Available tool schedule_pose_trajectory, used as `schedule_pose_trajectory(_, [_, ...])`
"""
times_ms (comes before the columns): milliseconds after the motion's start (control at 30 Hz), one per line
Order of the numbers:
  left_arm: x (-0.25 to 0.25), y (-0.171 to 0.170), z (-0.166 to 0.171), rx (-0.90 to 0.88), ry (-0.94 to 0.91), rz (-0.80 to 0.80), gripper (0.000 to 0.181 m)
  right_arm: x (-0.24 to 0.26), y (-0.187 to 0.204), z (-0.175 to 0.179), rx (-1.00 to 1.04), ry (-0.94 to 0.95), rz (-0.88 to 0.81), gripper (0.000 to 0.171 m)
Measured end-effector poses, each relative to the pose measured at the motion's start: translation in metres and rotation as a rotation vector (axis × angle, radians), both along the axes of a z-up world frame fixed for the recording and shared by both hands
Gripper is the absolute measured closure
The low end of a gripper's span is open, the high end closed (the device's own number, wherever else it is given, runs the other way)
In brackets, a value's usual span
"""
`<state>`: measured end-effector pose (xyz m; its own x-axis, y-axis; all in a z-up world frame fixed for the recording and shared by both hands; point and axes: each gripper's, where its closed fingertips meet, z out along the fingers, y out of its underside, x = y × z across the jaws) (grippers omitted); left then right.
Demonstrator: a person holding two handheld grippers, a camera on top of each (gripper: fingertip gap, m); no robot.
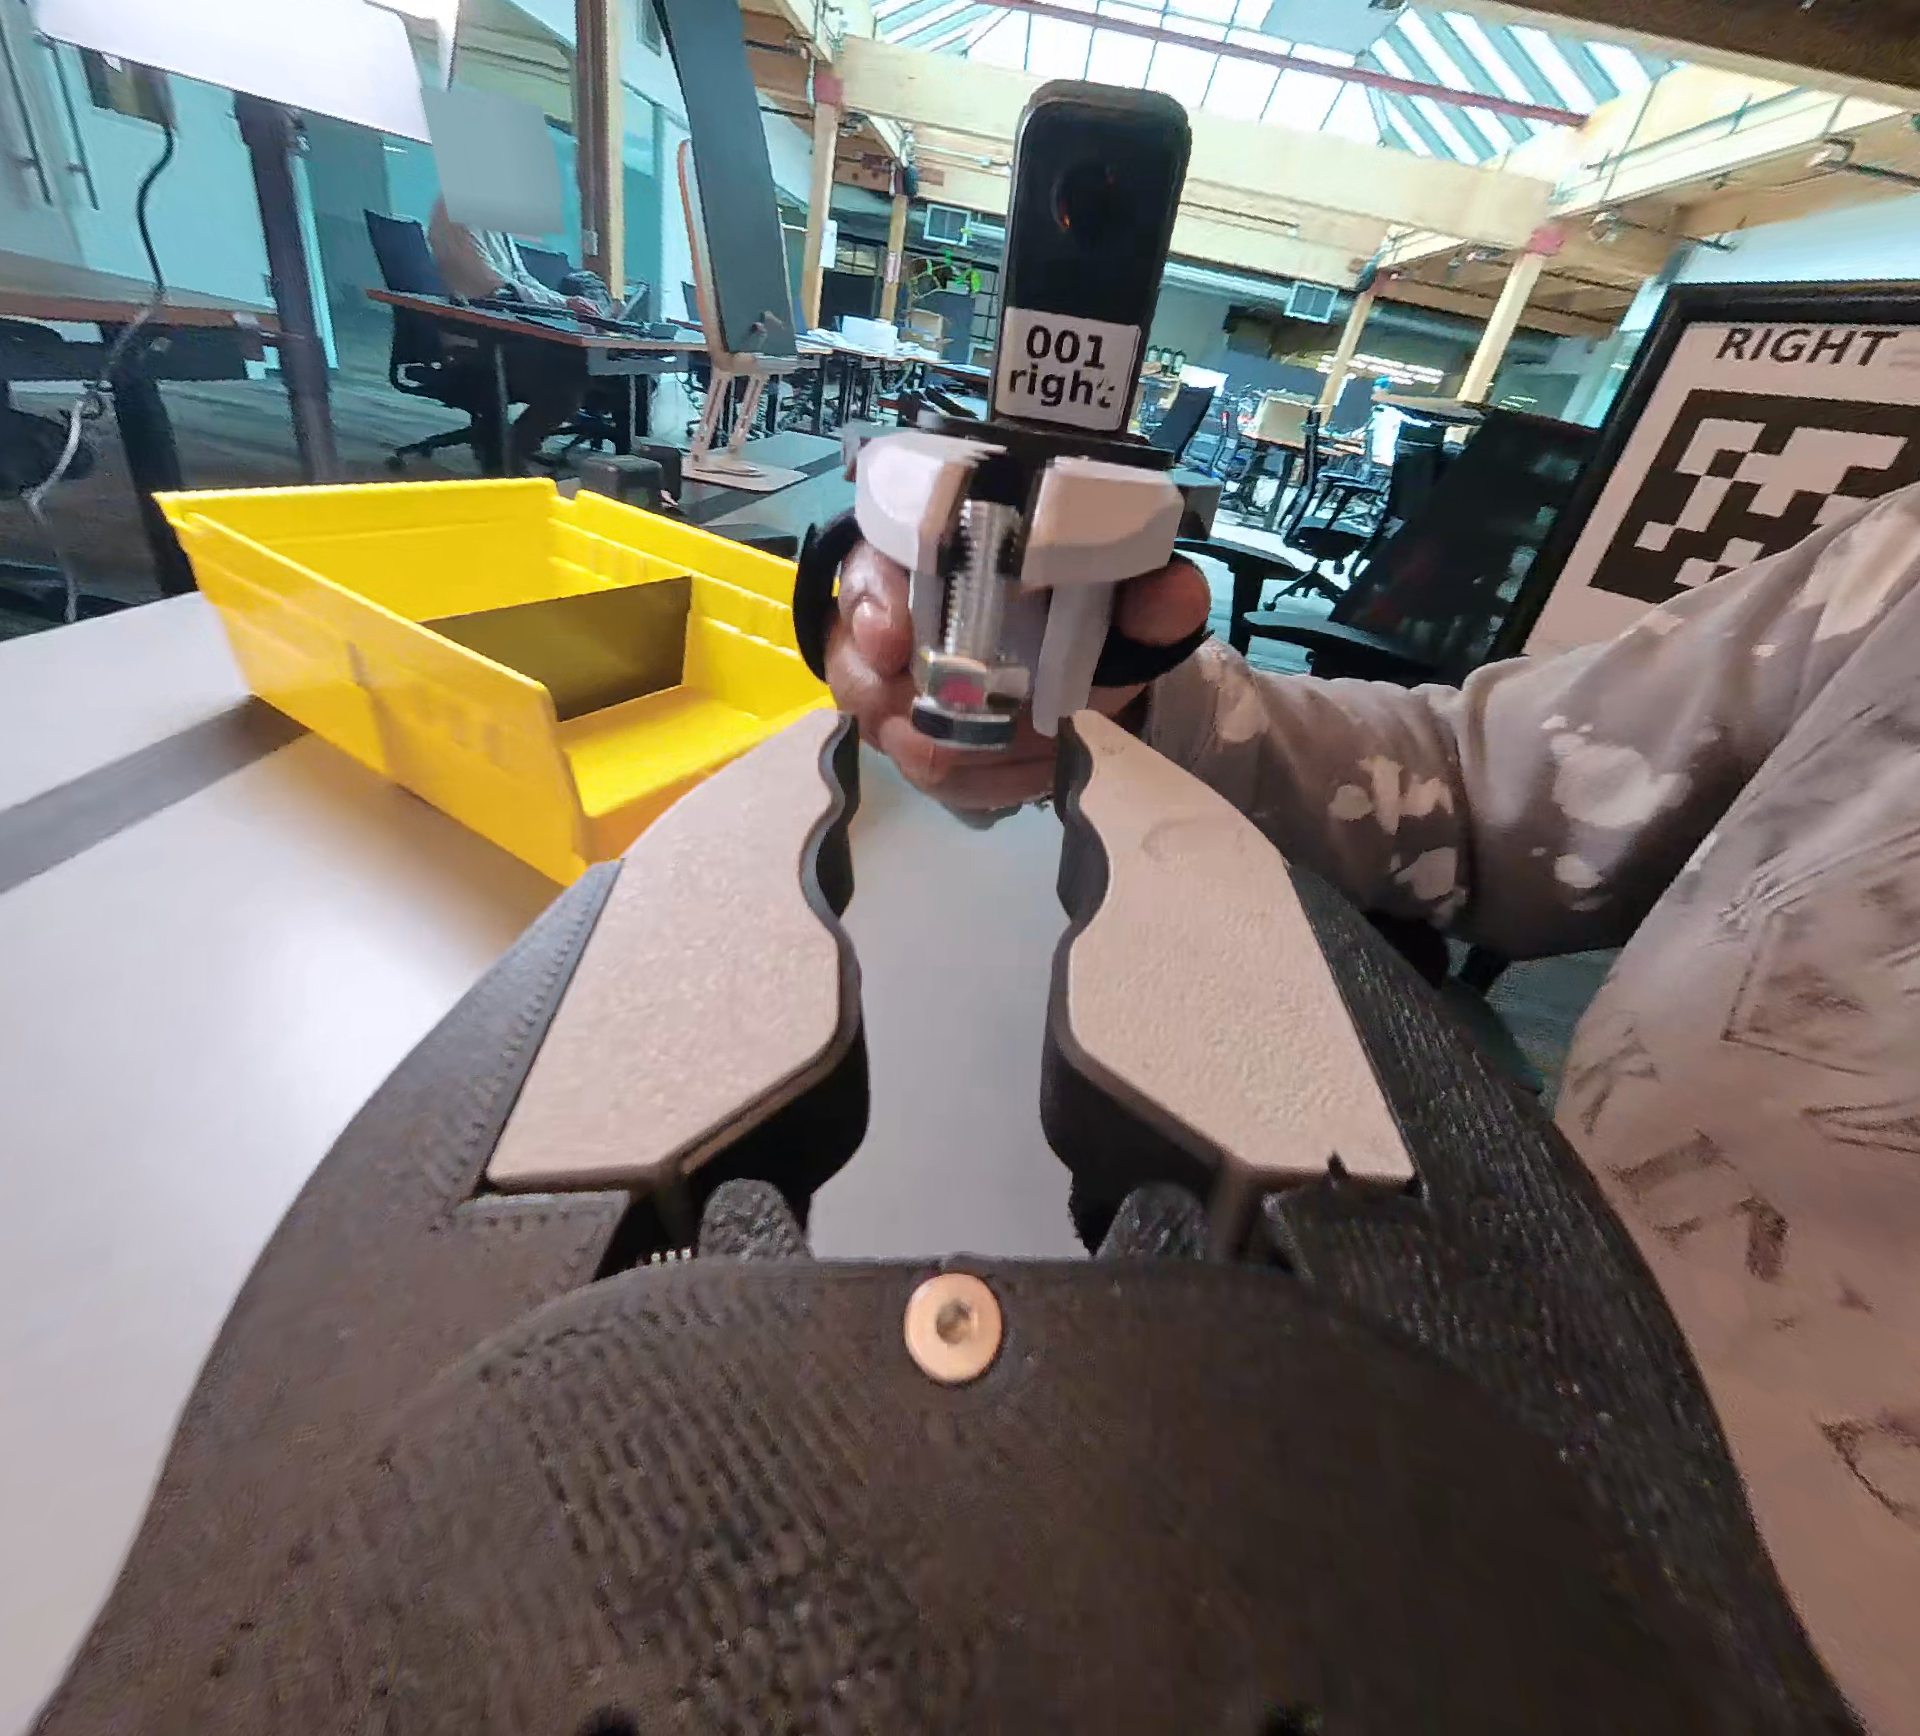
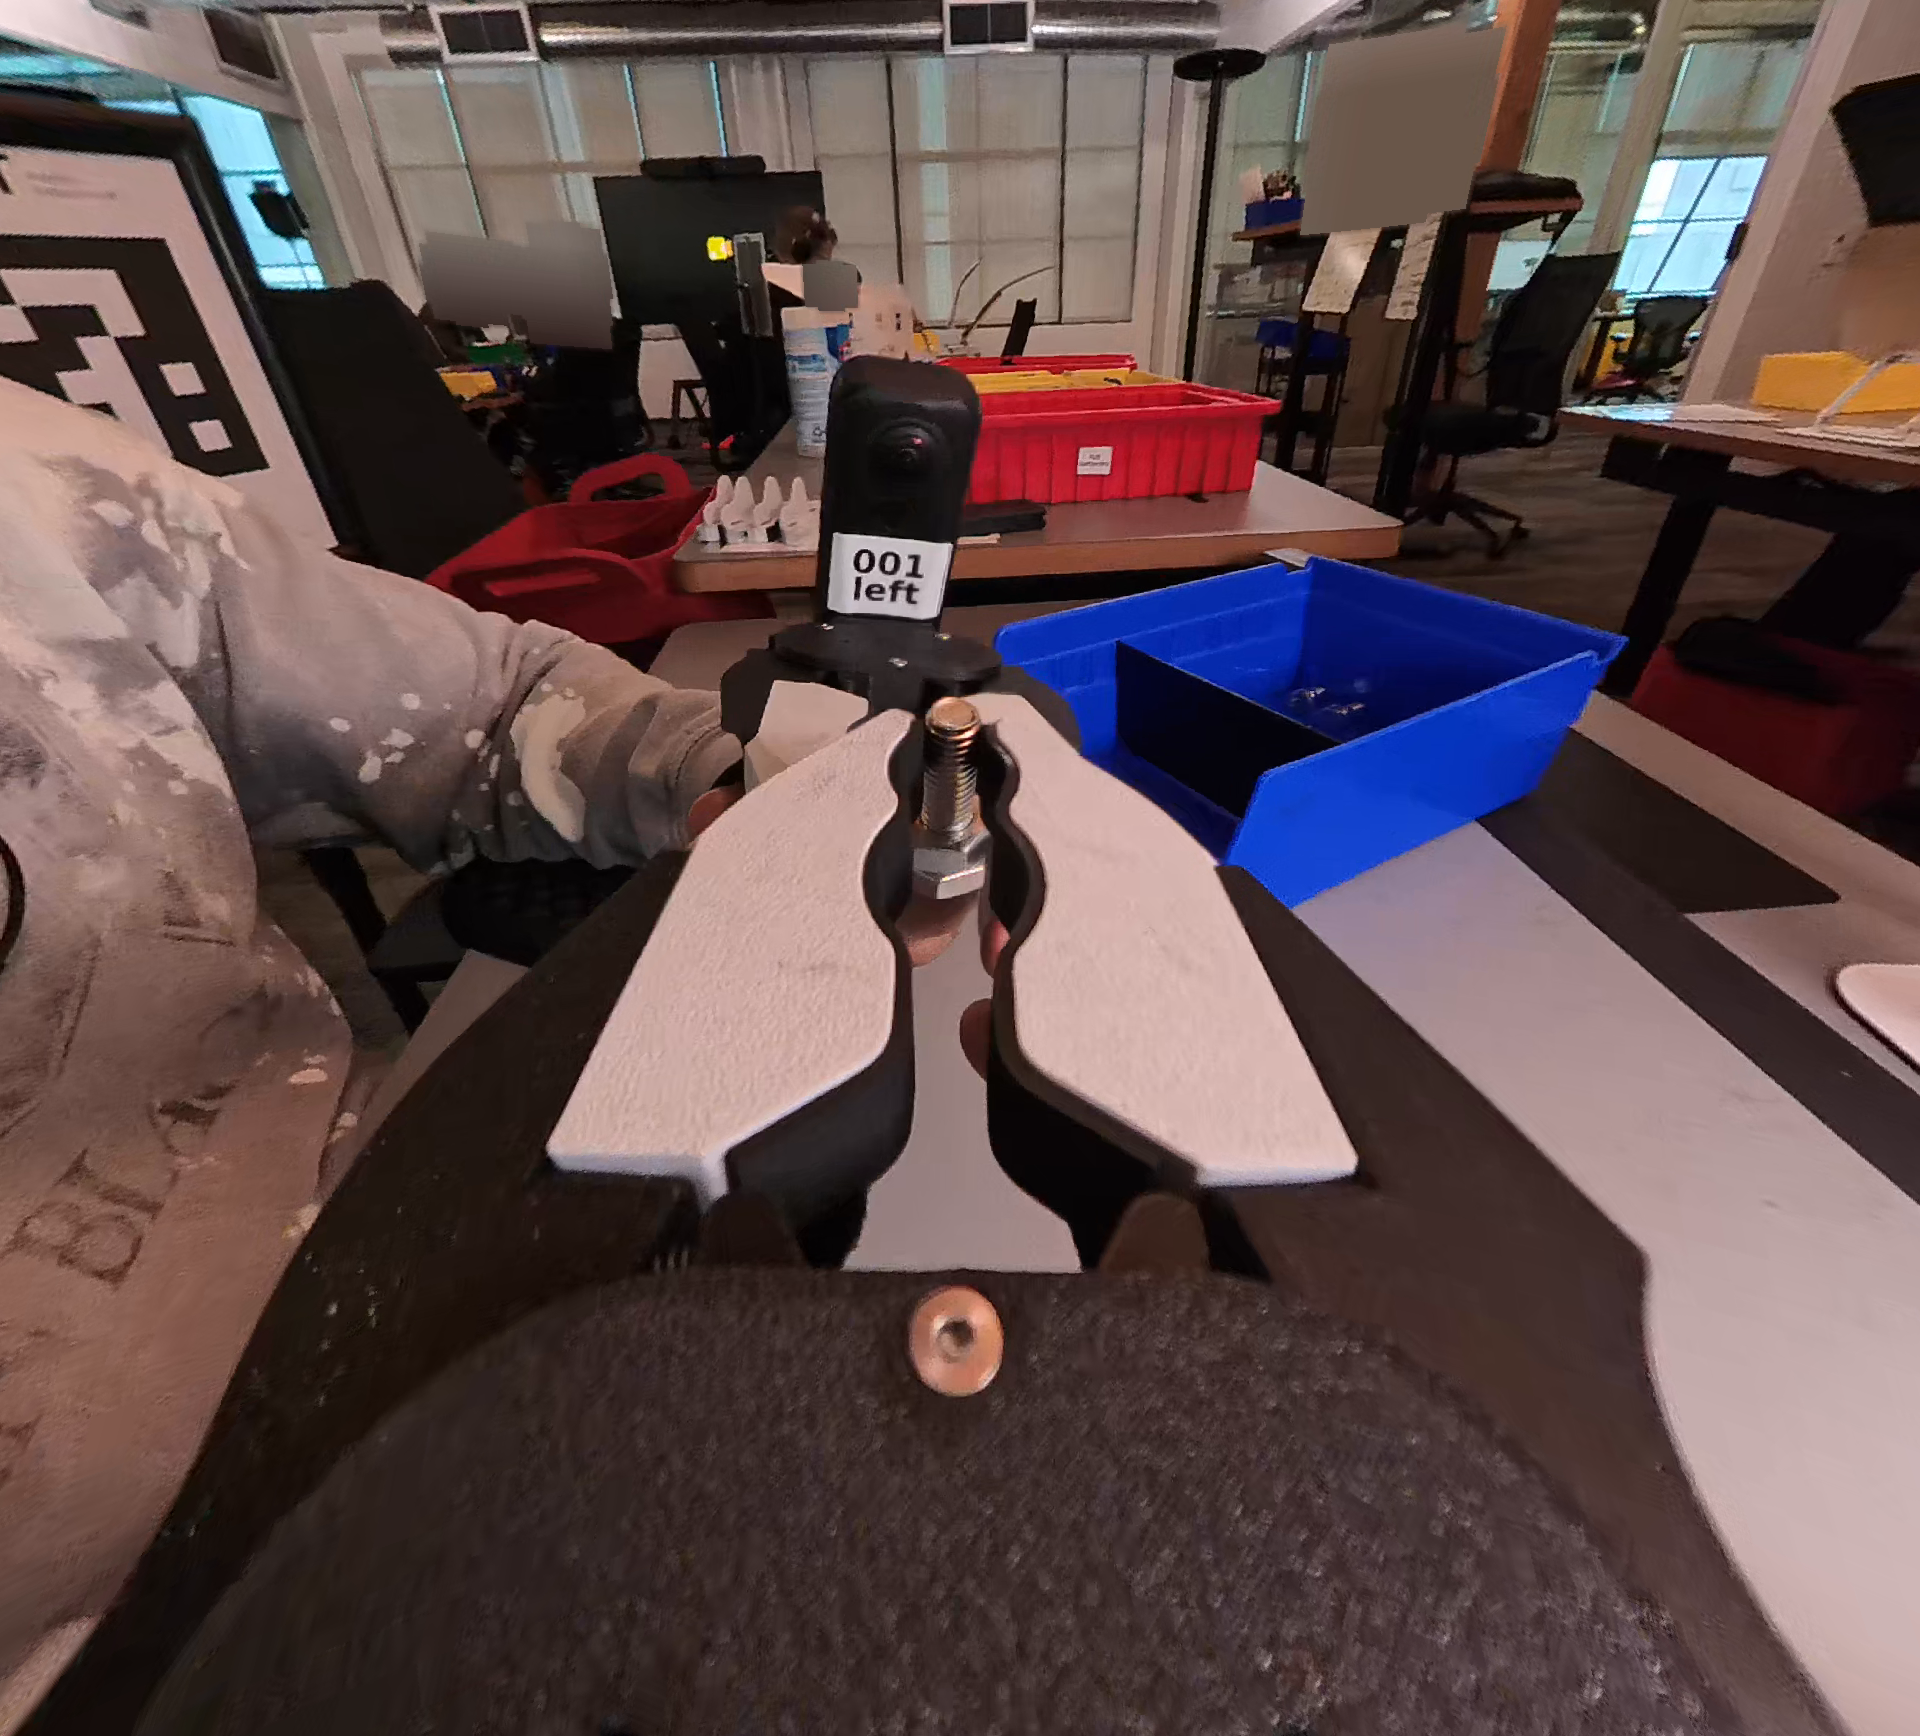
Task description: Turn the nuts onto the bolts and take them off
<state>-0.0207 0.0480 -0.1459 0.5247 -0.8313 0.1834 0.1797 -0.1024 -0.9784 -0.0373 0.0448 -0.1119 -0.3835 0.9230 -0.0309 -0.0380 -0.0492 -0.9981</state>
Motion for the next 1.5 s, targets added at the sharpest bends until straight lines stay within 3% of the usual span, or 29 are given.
schedule_pose_trajectory(200, [0.004,-0.007,-0.003,0.0,0.01,-0.05,0.161,-0.001,-0.009,-0.007,-0.004,-0.025,0.066,0.162])
schedule_pose_trajectory(1000, [0.01,-0.01,-0.008,-0.017,-0.019,-0.084,0.163,0.005,-0.013,-0.01,-0.013,-0.036,0.119,0.162])
schedule_pose_trajectory(1100, [0.006,-0.007,-0.005,0.011,-0.03,-0.035,0.163,0.004,-0.008,-0.006,-0.021,-0.013,0.087,0.159])
schedule_pose_trajectory(1167, [0.0,-0.004,-0.001,0.043,-0.031,0.019,0.163,0.005,0.001,0.003,-0.044,0.026,0.035,0.149])
schedule_pose_trajectory(1267, [-0.013,0.003,0.006,0.079,-0.04,0.118,0.163,0.007,0.022,0.013,-0.053,0.086,-0.112,0.142])
schedule_pose_trajectory(1367, [-0.024,0.01,0.006,0.093,-0.021,0.223,0.163,0.001,0.028,0.003,-0.02,0.064,-0.215,0.132])
schedule_pose_trajectory(1500, [-0.025,0.015,0.001,0.089,0.016,0.28,0.163,-0.013,0.016,-0.011,-0.043,0.016,-0.229,0.125])
